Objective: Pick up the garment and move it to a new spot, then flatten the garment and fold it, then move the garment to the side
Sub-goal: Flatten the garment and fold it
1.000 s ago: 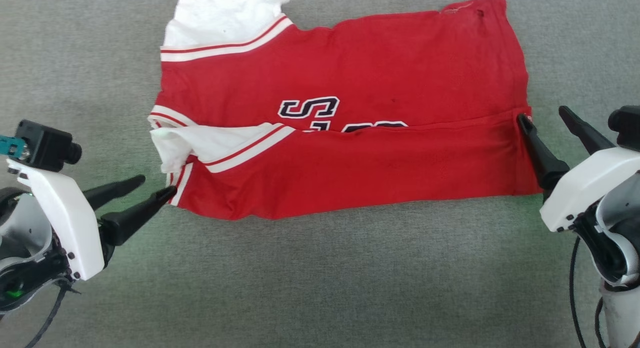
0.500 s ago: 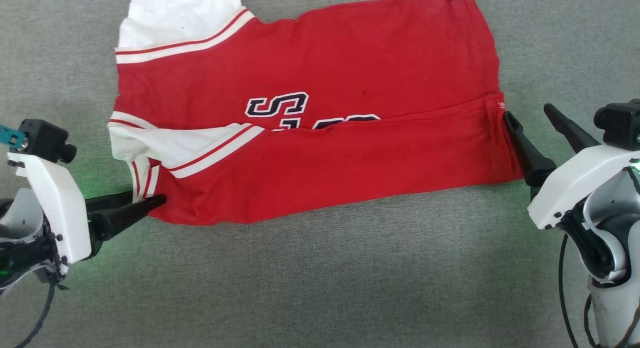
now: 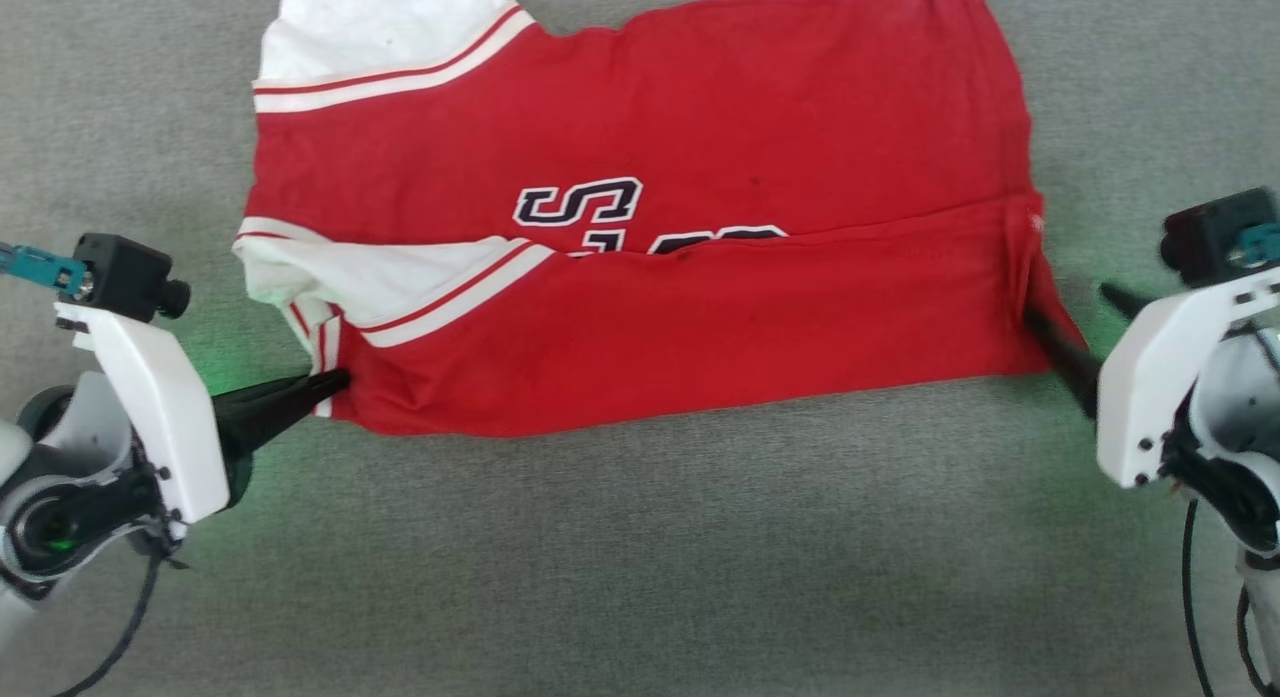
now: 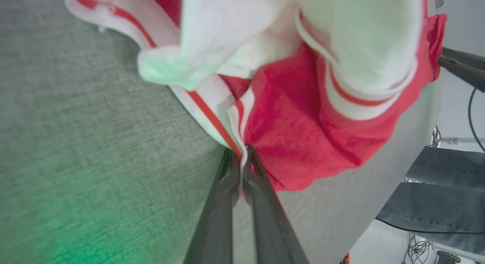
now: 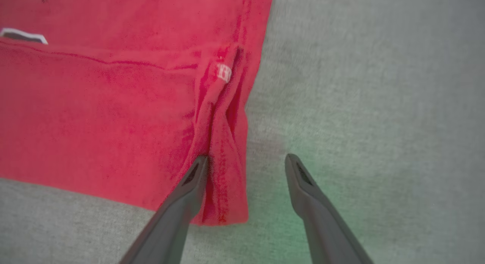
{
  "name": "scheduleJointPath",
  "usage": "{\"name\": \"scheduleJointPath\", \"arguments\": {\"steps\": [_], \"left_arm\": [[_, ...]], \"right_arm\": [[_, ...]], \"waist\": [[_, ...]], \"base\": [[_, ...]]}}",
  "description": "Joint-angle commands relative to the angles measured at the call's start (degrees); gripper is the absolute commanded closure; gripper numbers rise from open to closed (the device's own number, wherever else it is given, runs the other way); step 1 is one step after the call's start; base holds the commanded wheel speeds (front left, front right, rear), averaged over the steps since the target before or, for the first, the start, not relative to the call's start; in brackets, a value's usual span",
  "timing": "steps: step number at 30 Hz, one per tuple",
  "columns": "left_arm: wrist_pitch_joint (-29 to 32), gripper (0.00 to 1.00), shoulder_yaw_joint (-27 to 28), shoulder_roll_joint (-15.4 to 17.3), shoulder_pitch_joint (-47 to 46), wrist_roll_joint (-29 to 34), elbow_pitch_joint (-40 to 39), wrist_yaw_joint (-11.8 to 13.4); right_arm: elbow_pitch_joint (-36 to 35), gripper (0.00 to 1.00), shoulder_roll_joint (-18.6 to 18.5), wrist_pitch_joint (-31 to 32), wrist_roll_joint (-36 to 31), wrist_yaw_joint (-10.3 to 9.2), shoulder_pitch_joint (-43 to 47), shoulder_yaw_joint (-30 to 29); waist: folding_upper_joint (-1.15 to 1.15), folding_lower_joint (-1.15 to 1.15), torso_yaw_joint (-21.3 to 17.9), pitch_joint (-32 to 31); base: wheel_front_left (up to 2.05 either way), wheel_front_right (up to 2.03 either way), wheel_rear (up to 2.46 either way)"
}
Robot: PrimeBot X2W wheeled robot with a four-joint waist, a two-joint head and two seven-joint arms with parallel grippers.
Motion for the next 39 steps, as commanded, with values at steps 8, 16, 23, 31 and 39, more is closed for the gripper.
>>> {"name": "scheduleJointPath", "arguments": {"steps": [8, 16, 23, 31, 39], "left_arm": [[-4.09, 1.0, -0.26, -3.0, 1.95, 1.25, -0.85, -0.25], [-7.59, 1.0, -0.02, -2.68, 4.06, 1.37, -2.42, -0.26], [-12.15, 1.0, -0.4, 1.32, 8.93, 2.22, -7.35, -0.27], [-15.91, 1.0, -0.93, 6.01, 14.04, 2.48, -12.59, -0.21], [-19.02, 0.0, -0.25, 6.31, 15.39, 2.67, -13.66, 0.57]], "right_arm": [[2.28, 1.0, -1.62, 4.27, 0.28, -0.04, 0.94, 3.26], [1.14, 1.0, -1.84, 2.85, 0.84, -0.05, 2.99, 0.24], [-4.23, 1.0, -2.6, 4.35, 1.36, -0.05, 9.12, -3.53], [-12.29, 1.0, -2.23, 8.03, 1.8, -0.05, 18.51, -8.36], [-16.76, 0.0, 0.32, 5.21, 0.65, -0.05, 20.76, -10.76]], "waist": [[0.0, 0.0, 2.03, -0.76], [0.0, 0.0, 2.97, -2.48], [0.0, 0.0, 3.74, -3.78], [0.0, 0.0, 4.53, -4.28], [0.0, 0.0, 4.09, -4.66]], "base": [[0.0, 0.0, 0.0], [0.0, 0.0, 0.0], [0.0, 0.0, 0.0], [0.0, 0.0, 0.0], [0.0, 0.0, 0.0]]}}
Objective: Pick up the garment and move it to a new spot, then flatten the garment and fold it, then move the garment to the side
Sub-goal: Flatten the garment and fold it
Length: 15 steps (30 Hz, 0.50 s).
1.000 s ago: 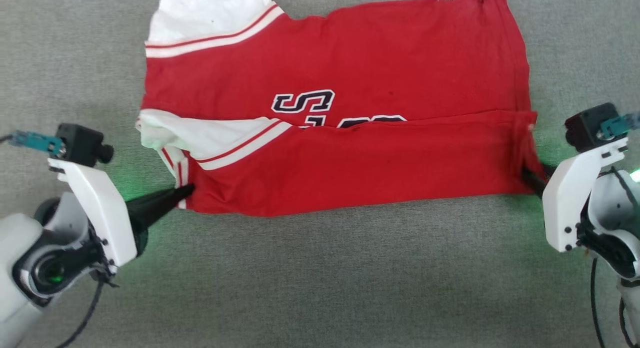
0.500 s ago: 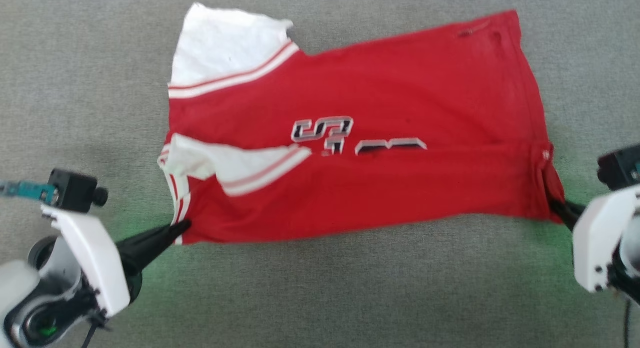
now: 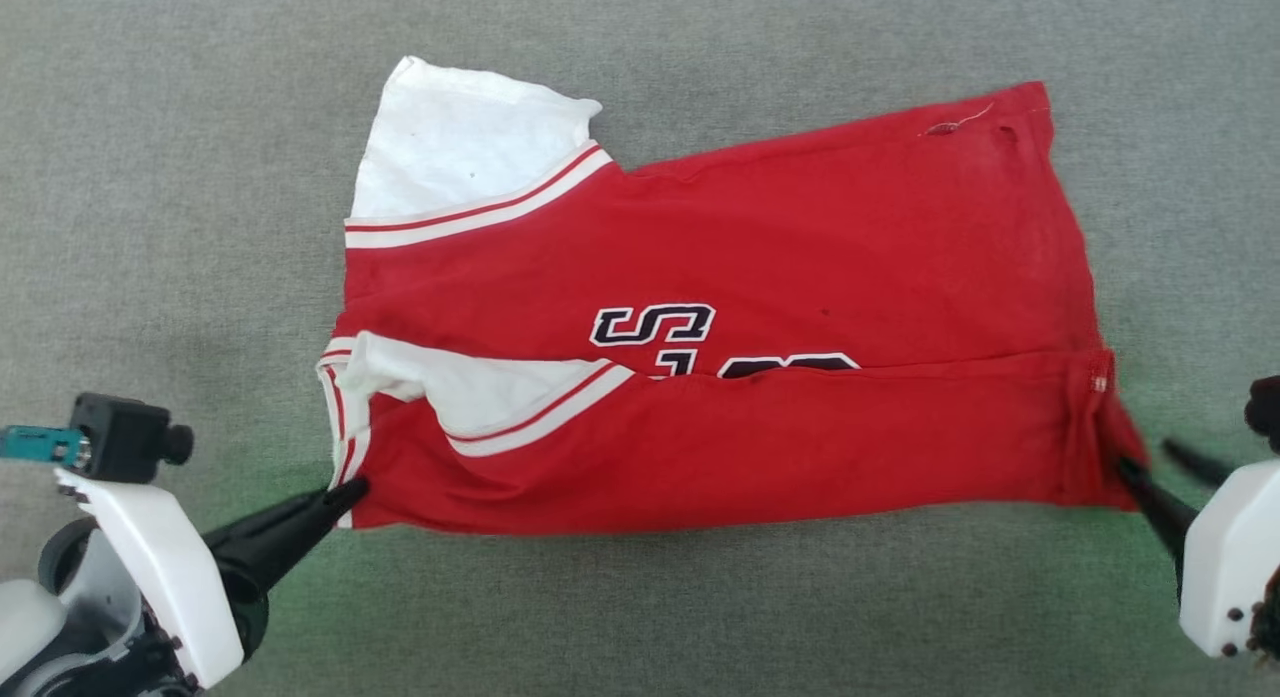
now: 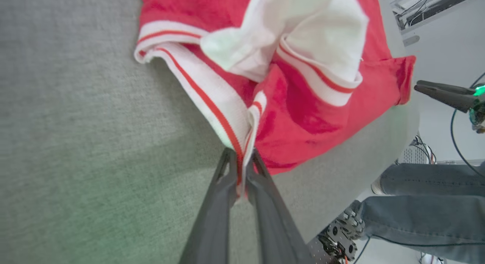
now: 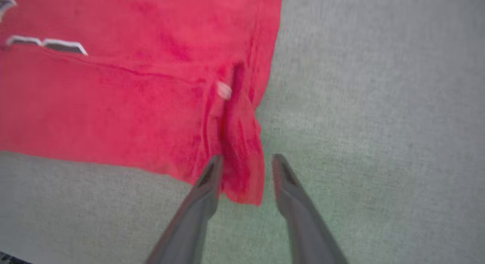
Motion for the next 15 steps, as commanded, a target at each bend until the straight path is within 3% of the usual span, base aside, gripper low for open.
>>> {"name": "scheduleJointPath", "arguments": {"steps": [1, 5, 8, 15], "left_arm": [[-0.79, 0.0, 0.39, 0.26, 0.44, 0.19, -0.09, 0.41], [-5.23, 0.0, 2.44, 1.17, 0.01, 1.68, 0.1, 1.37], [-9.58, 0.0, 4.37, 1.46, -0.97, 4.03, 2.16, 4.04], [-13.76, 0.0, 8.0, -2.49, -7.28, 6.79, 9.7, 7.41]], "right_arm": [[-0.54, 0.0, 0.83, -1.53, -0.44, -0.06, -0.9, -0.82], [-1.14, 0.0, 3.34, -9.86, -2.71, -0.05, -3.27, -0.64], [-0.3, 0.0, 4.27, -20.04, -4.68, -0.05, -5.86, 2.61], [7.25, 0.0, 9.59, -45.34, -9.11, -0.06, -10.22, 7.9]], "waist": [[0.0, 0.0, -0.35, -0.21], [0.0, 0.0, -1.51, -0.67], [0.0, 0.0, -2.93, -0.85], [0.0, 0.0, -6.94, -1.02]], "base": [[0.0, 0.0, 0.0], [0.0, 0.0, 0.0], [0.0, 0.0, 0.0], [0.0, 0.0, 0.0]]}}
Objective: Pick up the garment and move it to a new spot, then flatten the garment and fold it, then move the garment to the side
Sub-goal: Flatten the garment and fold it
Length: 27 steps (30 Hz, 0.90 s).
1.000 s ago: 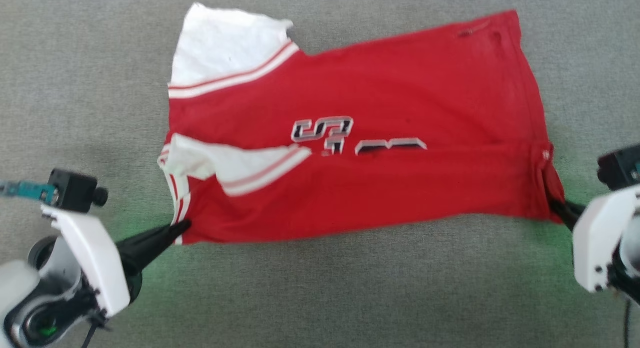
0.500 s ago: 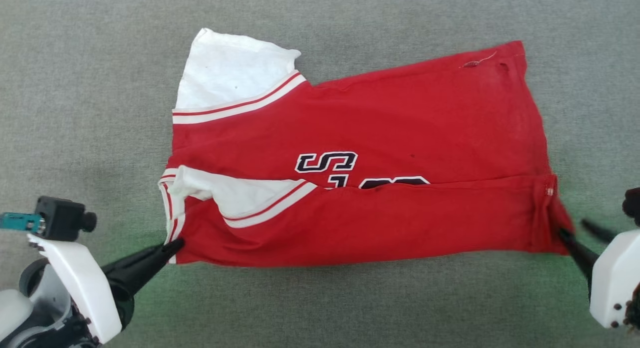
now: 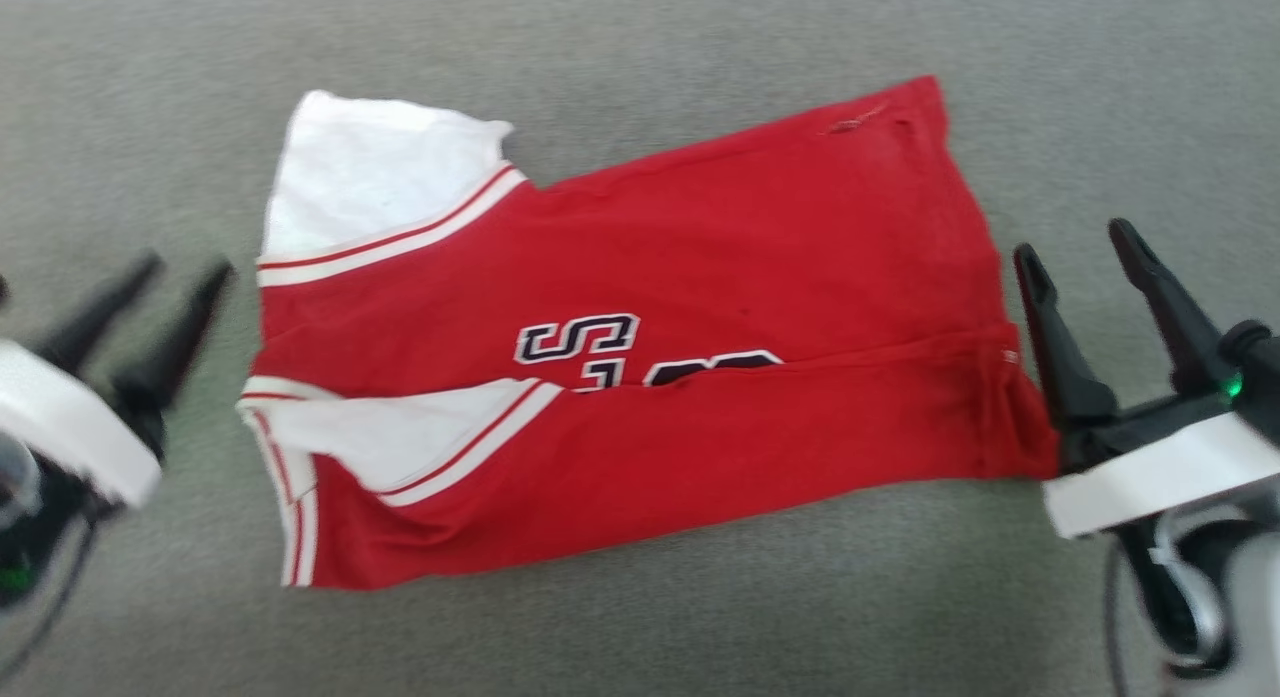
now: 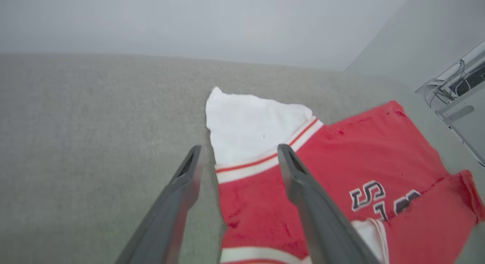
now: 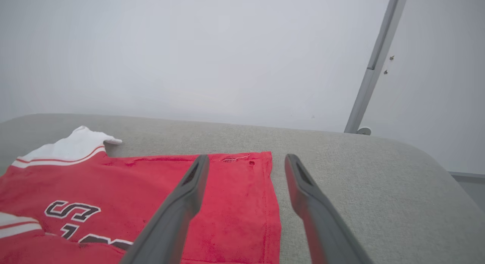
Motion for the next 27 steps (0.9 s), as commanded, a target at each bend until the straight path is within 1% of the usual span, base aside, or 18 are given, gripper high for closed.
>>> {"name": "scheduleJointPath", "arguments": {"steps": [1, 4, 5, 6, 9, 12, 15, 17, 18, 20, 23, 24, 26, 27], "left_arm": [[-0.17, 0.0, 1.29, -1.32, -3.24, 0.51, 3.16, 0.45], [1.57, 0.0, 2.18, -2.68, -8.38, 1.86, 8.26, -0.02], [1.57, 0.0, 2.18, -2.68, -8.38, 1.86, 8.26, -0.02], [2.56, 0.0, 2.24, -3.14, -10.03, 2.31, 10.16, -0.32], [7.26, 0.0, 1.68, -4.53, -15.37, 3.44, 15.98, -1.33], [14.29, 0.0, 0.39, -5.89, -20.79, 3.79, 21.9, -2.59], [22.45, 0.0, -1.45, -6.49, -25.5, 4.29, 27.39, -4.04], [27.23, 0.0, -2.51, -6.4, -28.52, 5.16, 30.85, -4.32], [29.8, 0.0, -2.95, -6.63, -29.61, 4.94, 32.64, -4.6], [35.72, 0.0, -3.56, -7.15, -31.26, 3.58, 36.06, -4.23], [44.47, 0.0, -4.79, -7.47, -33.4, 1.99, 39.49, -4.4], [46.4, 0.0, -5.26, -7.78, -33.64, 2.22, 39.9, -4.77], [49.1, 0.0, -5.05, -8.63, -34.36, 0.6, 40.46, -5.48], [49.99, 0.53, -5.06, -8.97, -34.77, 0.27, 40.43, -5.86]], "right_arm": [[2.3, 0.0, 2.35, -5.43, -1.22, -0.06, -1.33, 0.65], [5.39, 0.0, 4.31, -10.24, -2.34, -0.07, -2.63, 2.27], [5.39, 0.0, 4.31, -10.24, -2.34, -0.07, -2.63, 2.27], [6.38, 0.0, 4.75, -11.09, -2.6, -0.07, -2.99, 2.95], [8.6, 0.0, 5.99, -12.52, -2.42, -0.06, -4.04, 3.27], [10.25, 0.0, 6.79, -12.88, -1.53, -0.06, -5.03, 3.27], [11.51, 0.0, 7.07, -13.23, -1.25, -0.06, -5.78, 3.86], [11.87, 0.0, 7.26, -13.44, -0.95, -0.06, -6.17, 4.41], [12.01, 0.0, 7.3, -13.43, -0.81, -0.06, -6.26, 4.54], [12.35, 0.0, 7.51, -13.32, -0.6, -0.06, -6.32, 4.73], [12.51, 0.0, 7.7, -12.83, -0.48, -0.06, -6.18, 4.64], [12.46, 0.0, 7.69, -12.93, -0.41, -0.06, -6.19, 4.6], [12.53, 0.0, 7.48, -12.26, -0.21, -0.06, -6.68, 4.72], [12.6, 0.0, 7.21, -11.78, -0.14, -0.06, -7.26, 5.01]], "waist": [[0.0, 0.0, -2.34, 0.31], [0.0, 0.0, -5.14, 1.21], [0.0, 0.0, -5.14, 1.21], [0.0, 0.0, -6.14, 1.49], [0.0, 0.0, -8.75, 2.34], [0.0, 0.0, -10.97, 3.39], [0.0, 0.0, -12.78, 4.6], [0.0, 0.0, -13.83, 5.42], [0.0, 0.0, -14.3, 5.75], [0.0, 0.0, -15.02, 6.43], [0.0, 0.0, -15.46, 7.21], [0.0, 0.0, -15.51, 7.42], [0.0, 0.0, -15.39, 7.77], [0.0, 0.0, -15.26, 7.93]], "base": [[0.0, 0.0, 0.0], [0.0, 0.0, 0.0], [0.0, 0.0, 0.0], [0.0, 0.0, 0.0], [0.0, 0.0, 0.0], [0.0, 0.0, 0.0], [0.0, 0.0, 0.0], [0.0, 0.0, 0.0], [0.0, 0.0, 0.0], [0.0, 0.0, 0.0], [0.0, 0.0, 0.0], [0.0, 0.0, 0.0], [0.0, 0.0, 0.0], [0.0, 0.0, 0.0]]}}
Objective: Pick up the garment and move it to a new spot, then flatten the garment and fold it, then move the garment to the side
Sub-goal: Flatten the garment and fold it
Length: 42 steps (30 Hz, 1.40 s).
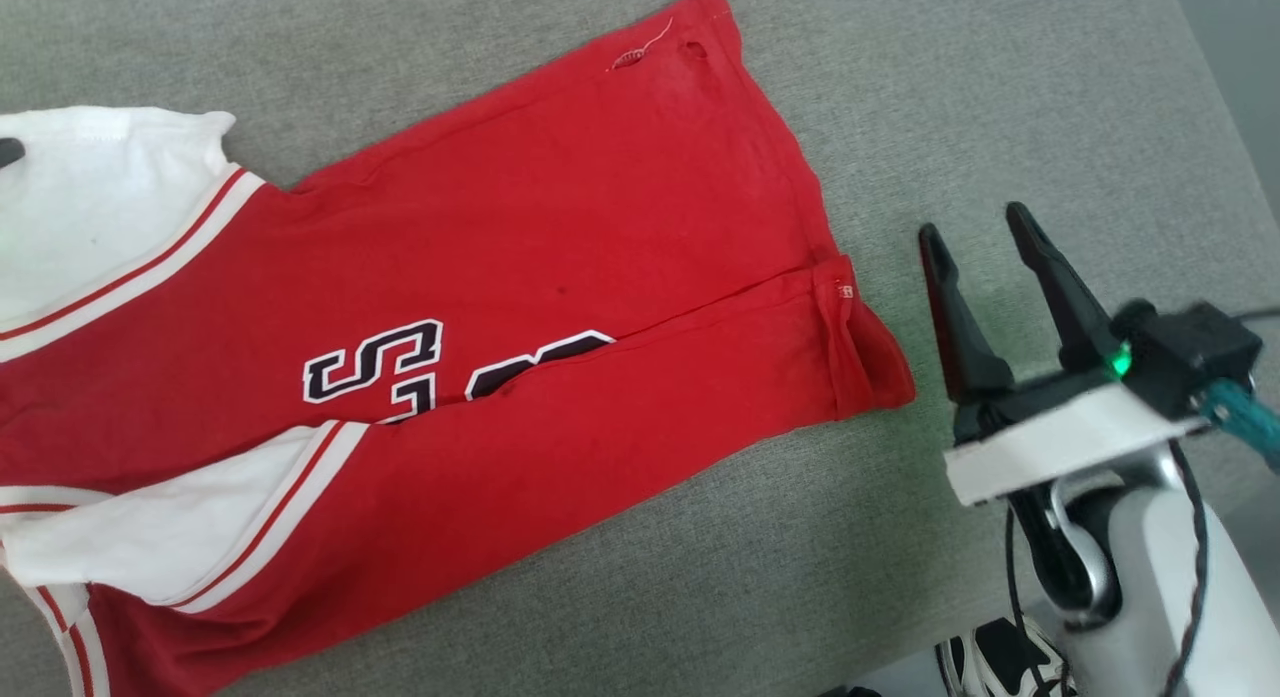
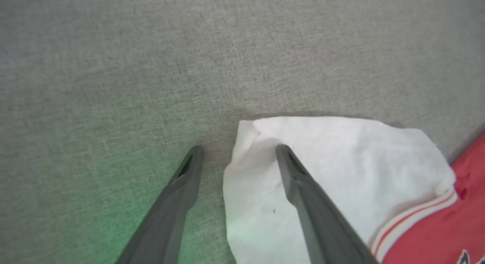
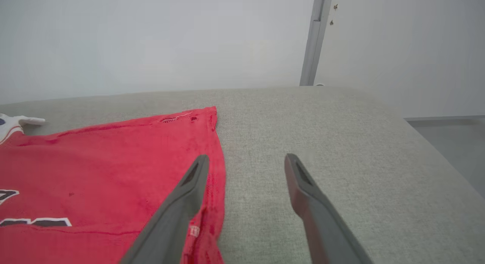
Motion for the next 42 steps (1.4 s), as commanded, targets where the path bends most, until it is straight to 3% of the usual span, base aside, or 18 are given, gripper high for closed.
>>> {"name": "scheduleJointPath", "arguments": {"steps": [1, 2, 9, 16, 17, 21, 28, 29, 30, 32, 42], "left_arm": [[1.07, 0.85, -0.89, -1.6, 0.61, -0.26, -0.01, -0.76], [1.28, 1.0, -0.93, -1.66, 0.19, -0.16, -0.14, -0.95], [-0.61, 1.0, -1.28, -4.17, -2.24, 1.11, -2.04, -1.89], [-4.72, 1.0, -1.91, -9.32, -5.42, 2.65, -5.56, -2.21], [-4.72, 1.0, -1.91, -9.32, -5.42, 2.65, -5.56, -2.21], [-6.39, 1.0, -2.97, -10.82, -5.51, 1.79, -8.49, -2.23], [-7.9, 1.0, -3.47, -11.78, -4.56, -0.71, -10.77, -2.19], [-8.23, 1.0, -3.7, -11.9, -4.36, -0.87, -10.97, -2.19], [-8.52, 1.0, -3.94, -12.06, -4.22, -1.08, -11.13, -2.19], [-9.63, 1.0, -4.21, -12.35, -3.96, -1.33, -11.51, -2.19], [-19.88, 1.0, -4.1, -12.32, -1.24, -3.2, -17.69, -2.2]], "right_arm": [[0.14, 0.0, -0.24, 0.96, 0.63, -0.06, -1.98, 0.72], [0.43, 0.0, -0.51, 1.9, 1.33, -0.05, -2.91, 1.59], [7.1, 0.0, -5.76, 12.5, 3.02, -0.06, -17.25, 6.27], [21.43, 0.0, -9.05, 28.7, 5.71, -0.07, -37.01, 9.44], [21.43, 0.0, -9.05, 28.7, 5.71, -0.07, -37.01, 9.44], [30.85, 0.0, -9.63, 39.28, 6.93, -0.07, -43.7, 11.06], [36.29, 0.0, -10.18, 46.04, 9.9, -0.04, -46.2, 14.84], [36.82, 0.07, -10.44, 46.58, 10.44, -0.04, -46.3, 15.46], [37.24, 0.61, -10.81, 47.04, 10.79, -0.04, -46.32, 16.22], [37.6, 1.0, -11.78, 46.63, 11.52, -0.05, -46.41, 16.65], [32.13, 1.0, -16.36, 37.84, 14.12, -0.07, -43.58, 16.1]], "waist": [[0.0, 0.0, 0.28, 0.31], [0.0, 0.0, 0.39, 0.49], [0.0, 0.0, 3.62, 2.15], [0.0, 0.0, 10.14, 4.73], [0.0, 0.0, 10.14, 4.73], [0.0, 0.0, 13.27, 5.47], [0.0, 0.0, 15.53, 6.07], [0.0, 0.0, 15.75, 6.05], [0.0, 0.0, 15.98, 5.98], [0.0, 0.0, 16.39, 5.71], [0.0, 0.0, 19.91, -0.9]], "base": [[0.0, 0.0, 0.0], [0.0, 0.0, 0.0], [0.0, 0.0, 0.0], [0.0, 0.0, 0.0], [0.0, 0.0, 0.0], [0.0, 0.0, 0.0], [0.0, 0.0, 0.0], [0.0, 0.0, 0.0], [0.0, 0.0, 0.0], [0.0, 0.0, 0.0], [0.0, 0.0, 0.0]]}}
